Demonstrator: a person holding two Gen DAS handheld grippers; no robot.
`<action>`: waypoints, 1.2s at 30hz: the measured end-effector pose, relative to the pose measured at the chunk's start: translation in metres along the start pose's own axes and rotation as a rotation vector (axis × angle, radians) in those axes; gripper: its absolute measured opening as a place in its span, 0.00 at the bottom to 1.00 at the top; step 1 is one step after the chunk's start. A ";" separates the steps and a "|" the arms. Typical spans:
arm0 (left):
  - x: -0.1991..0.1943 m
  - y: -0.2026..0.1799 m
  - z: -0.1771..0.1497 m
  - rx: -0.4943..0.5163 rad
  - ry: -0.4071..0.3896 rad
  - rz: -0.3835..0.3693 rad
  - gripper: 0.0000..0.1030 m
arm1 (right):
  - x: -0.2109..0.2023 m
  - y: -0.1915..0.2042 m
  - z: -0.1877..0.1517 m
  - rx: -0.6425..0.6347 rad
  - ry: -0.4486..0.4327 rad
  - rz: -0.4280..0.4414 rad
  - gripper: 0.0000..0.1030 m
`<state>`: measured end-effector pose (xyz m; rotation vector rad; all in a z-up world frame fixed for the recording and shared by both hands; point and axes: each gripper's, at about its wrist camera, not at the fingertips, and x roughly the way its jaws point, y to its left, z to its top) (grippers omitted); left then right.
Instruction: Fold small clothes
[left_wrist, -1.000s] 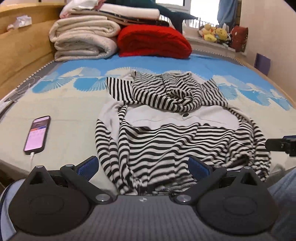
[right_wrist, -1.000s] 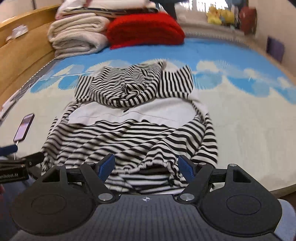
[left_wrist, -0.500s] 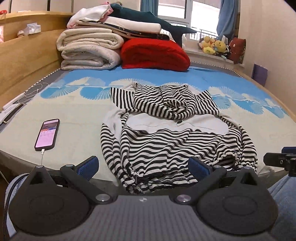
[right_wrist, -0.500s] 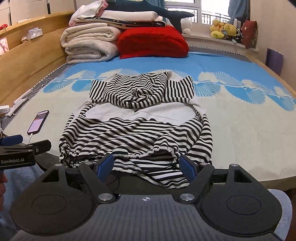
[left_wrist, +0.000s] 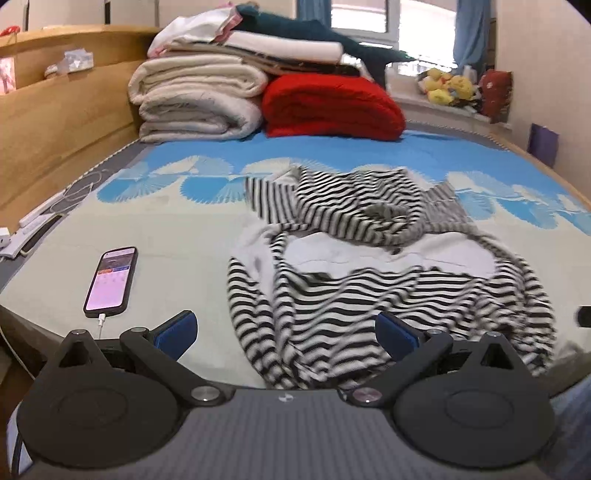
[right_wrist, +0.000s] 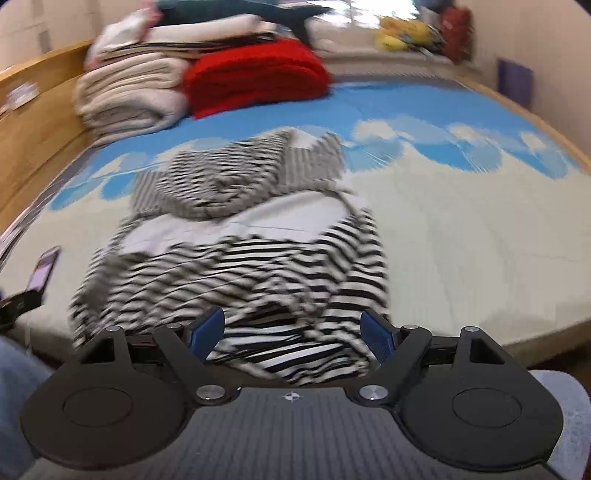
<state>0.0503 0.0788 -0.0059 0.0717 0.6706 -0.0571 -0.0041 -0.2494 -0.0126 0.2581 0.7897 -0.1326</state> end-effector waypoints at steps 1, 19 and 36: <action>0.012 0.004 0.002 -0.005 0.014 0.006 1.00 | 0.011 -0.009 0.003 0.031 0.007 -0.009 0.79; 0.156 0.018 -0.022 0.087 0.220 0.040 1.00 | 0.144 -0.039 -0.008 -0.012 0.148 -0.118 0.89; 0.171 0.018 -0.027 0.018 0.217 0.001 1.00 | 0.156 -0.033 -0.009 -0.043 0.115 -0.147 0.97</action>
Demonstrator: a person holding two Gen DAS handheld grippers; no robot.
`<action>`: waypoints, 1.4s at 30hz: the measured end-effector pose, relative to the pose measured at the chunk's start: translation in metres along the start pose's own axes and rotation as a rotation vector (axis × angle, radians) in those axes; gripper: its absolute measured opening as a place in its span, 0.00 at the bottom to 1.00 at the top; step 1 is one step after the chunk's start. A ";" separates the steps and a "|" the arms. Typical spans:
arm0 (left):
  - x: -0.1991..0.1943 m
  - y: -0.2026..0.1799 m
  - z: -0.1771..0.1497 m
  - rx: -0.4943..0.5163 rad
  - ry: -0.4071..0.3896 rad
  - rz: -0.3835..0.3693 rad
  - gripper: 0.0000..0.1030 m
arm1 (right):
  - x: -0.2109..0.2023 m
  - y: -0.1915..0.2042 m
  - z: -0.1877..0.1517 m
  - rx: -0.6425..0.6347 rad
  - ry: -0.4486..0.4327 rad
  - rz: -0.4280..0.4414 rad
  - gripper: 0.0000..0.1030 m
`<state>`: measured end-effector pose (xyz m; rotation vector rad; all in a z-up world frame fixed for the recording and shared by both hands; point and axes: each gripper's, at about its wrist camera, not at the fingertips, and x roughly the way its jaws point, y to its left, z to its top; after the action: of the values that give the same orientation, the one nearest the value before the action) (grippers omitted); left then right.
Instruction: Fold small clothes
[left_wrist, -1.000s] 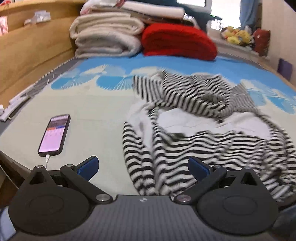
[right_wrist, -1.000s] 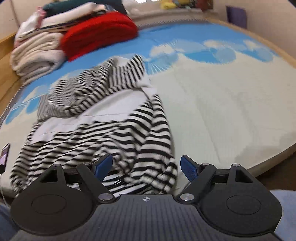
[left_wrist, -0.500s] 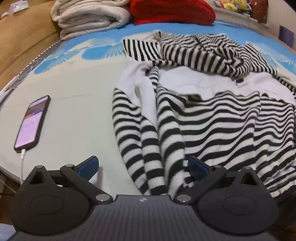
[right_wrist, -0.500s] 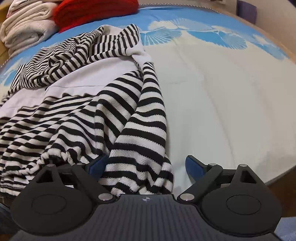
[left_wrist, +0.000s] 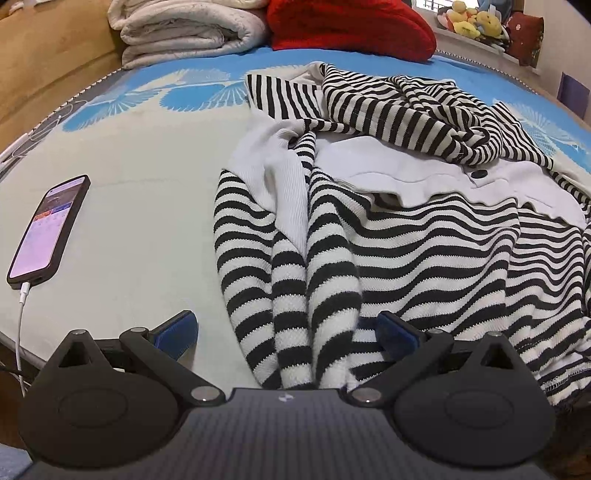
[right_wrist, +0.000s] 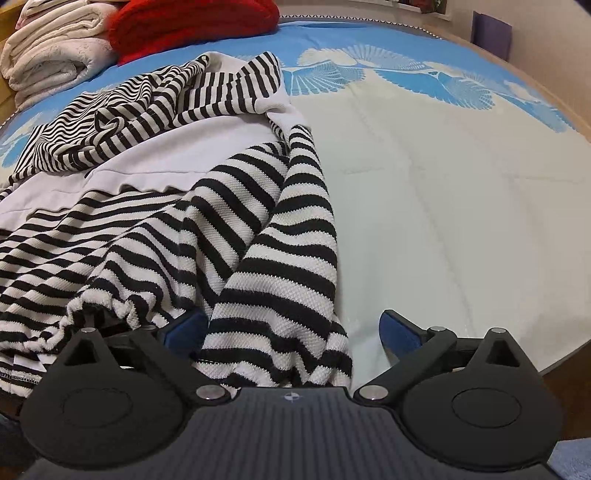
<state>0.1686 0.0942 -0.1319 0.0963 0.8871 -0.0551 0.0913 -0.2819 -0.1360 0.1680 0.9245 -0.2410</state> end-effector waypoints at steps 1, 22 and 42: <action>0.000 0.000 0.000 -0.001 0.000 0.000 1.00 | 0.000 0.000 0.000 0.000 0.000 0.001 0.97; -0.047 0.012 0.005 -0.104 0.061 -0.179 0.13 | -0.065 -0.008 0.013 0.070 -0.040 0.188 0.06; -0.128 0.023 0.086 0.019 0.055 -0.348 0.12 | -0.133 -0.056 0.088 0.271 0.030 0.346 0.06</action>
<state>0.1567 0.1086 0.0227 -0.0400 0.9510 -0.3870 0.0664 -0.3398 0.0210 0.5770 0.8743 -0.0414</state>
